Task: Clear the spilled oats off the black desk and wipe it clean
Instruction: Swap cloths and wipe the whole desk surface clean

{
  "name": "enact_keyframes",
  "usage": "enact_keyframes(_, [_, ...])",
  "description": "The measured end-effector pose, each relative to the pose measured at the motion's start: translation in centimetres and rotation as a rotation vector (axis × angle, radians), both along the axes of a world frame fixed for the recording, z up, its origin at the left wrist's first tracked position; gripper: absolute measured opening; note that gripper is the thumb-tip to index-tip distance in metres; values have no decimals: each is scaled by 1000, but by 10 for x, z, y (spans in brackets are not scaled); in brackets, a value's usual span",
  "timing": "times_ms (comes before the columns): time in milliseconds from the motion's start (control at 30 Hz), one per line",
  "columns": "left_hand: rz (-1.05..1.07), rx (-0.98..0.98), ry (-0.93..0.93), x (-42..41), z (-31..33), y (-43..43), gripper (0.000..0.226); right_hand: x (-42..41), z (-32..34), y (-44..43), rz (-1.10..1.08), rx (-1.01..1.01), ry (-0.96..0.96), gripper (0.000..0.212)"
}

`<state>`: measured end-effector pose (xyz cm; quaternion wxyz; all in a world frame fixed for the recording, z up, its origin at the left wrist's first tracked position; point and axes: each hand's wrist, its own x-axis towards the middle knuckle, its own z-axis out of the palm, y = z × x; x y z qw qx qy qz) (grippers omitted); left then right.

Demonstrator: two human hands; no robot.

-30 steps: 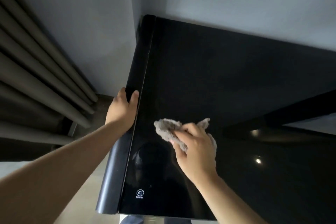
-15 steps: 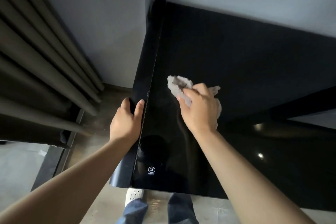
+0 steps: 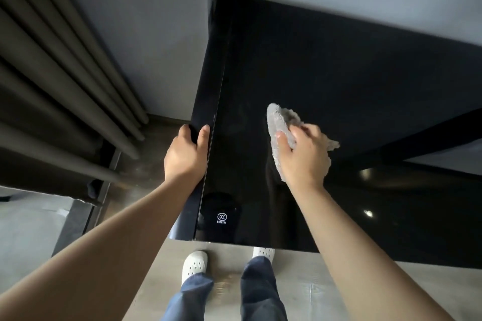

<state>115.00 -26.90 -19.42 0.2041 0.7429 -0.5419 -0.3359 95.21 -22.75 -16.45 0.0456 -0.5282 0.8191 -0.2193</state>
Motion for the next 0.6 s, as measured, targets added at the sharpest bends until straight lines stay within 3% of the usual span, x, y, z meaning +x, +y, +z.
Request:
enact_keyframes(133, [0,2,-20,0,-1,0,44,27,-17,42,67,-48,190,20])
enact_keyframes(400, [-13,6,-32,1,1,0,42,55,-4,144,317,62,-6,29])
enact_keyframes(600, [-18,-1,-30,4,-1,0,50,75,-8,141,274,-2,77,18])
